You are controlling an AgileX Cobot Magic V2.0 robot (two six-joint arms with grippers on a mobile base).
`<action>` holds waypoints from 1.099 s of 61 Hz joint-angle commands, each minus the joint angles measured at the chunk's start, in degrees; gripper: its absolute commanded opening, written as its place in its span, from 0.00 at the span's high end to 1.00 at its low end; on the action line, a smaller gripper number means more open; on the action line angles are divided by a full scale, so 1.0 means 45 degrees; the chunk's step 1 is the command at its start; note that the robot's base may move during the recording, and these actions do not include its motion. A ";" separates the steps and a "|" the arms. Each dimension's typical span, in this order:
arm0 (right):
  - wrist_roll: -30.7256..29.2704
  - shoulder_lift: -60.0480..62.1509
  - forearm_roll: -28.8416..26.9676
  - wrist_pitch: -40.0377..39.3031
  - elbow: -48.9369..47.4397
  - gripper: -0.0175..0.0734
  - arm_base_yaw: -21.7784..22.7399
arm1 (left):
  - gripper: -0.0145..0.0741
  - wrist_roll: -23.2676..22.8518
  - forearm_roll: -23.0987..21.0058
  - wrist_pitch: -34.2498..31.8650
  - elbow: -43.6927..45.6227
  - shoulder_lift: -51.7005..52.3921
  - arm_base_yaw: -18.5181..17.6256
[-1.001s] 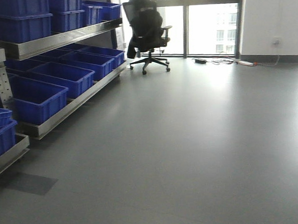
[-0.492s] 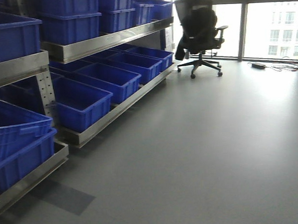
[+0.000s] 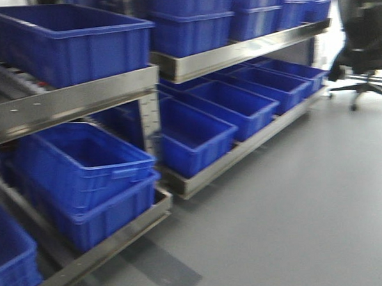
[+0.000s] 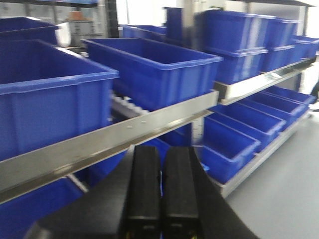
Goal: Pick red cube and place on left shelf
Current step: 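Turn and drive the base up to the shelf of blue bins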
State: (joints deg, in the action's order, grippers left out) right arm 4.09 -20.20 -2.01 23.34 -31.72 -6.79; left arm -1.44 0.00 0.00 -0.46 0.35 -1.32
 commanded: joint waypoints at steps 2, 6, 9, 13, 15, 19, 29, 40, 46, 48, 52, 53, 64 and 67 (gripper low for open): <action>-0.0084 -0.0164 0.0094 -0.1063 -0.0378 0.75 0.0028 | 0.72 0.0003 0.0000 -0.1101 -0.0313 0.0181 0.0023; -0.0084 -0.0164 0.0094 -0.1063 -0.0378 0.75 0.0028 | 0.72 0.0003 0.0000 -0.1101 -0.0313 0.0181 0.0023; -0.0084 -0.0164 0.0094 -0.1063 -0.0378 0.75 0.0028 | 0.72 0.0003 0.0000 -0.1101 -0.0313 0.0181 0.0023; -0.0084 -0.0164 0.0094 -0.1063 -0.0378 0.75 0.0028 | 0.72 0.0003 0.0000 -0.1101 -0.0313 0.0181 0.0023; -0.0084 -0.0164 0.0094 -0.1063 -0.0378 0.75 0.0028 | 0.72 0.0003 0.0000 -0.1101 -0.0313 0.0181 0.0023; -0.0084 -0.0164 0.0094 -0.1063 -0.0378 0.75 0.0028 | 0.72 0.0003 0.0000 -0.1101 -0.0313 0.0181 0.0023; -0.0084 -0.0164 0.0094 -0.1063 -0.0378 0.75 0.0028 | 0.72 0.0003 0.0000 -0.1101 -0.0313 0.0181 0.0023; -0.0084 -0.0164 0.0094 -0.1063 -0.0378 0.75 0.0028 | 0.72 0.0003 0.0000 -0.1101 -0.0313 0.0181 0.0023; -0.0084 -0.0164 0.0094 -0.1063 -0.0378 0.75 0.0028 | 0.72 0.0003 0.0000 -0.1101 -0.0313 0.0181 0.0023; -0.0084 -0.0164 0.0094 -0.1063 -0.0378 0.75 0.0028 | 0.72 0.0003 0.0000 -0.1101 -0.0313 0.0181 0.0023; -0.0084 -0.0164 0.0094 -0.1063 -0.0378 0.75 0.0028 | 0.72 0.0003 0.0000 -0.1101 -0.0313 0.0181 0.0023; -0.0084 -0.0164 0.0094 -0.1063 -0.0378 0.75 0.0028 | 0.72 0.0003 0.0000 -0.1101 -0.0313 0.0181 0.0023; -0.0084 -0.0164 0.0094 -0.1063 -0.0378 0.75 0.0028 | 0.72 0.0003 0.0000 -0.1101 -0.0313 0.0181 0.0023; -0.0084 -0.0164 0.0094 -0.1063 -0.0378 0.75 0.0028 | 0.72 0.0003 0.0000 -0.1101 -0.0313 0.0181 0.0023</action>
State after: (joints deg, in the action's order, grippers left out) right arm 4.09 -20.20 -2.01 23.34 -31.72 -6.79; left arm -1.44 0.00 0.00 -0.46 0.35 -1.32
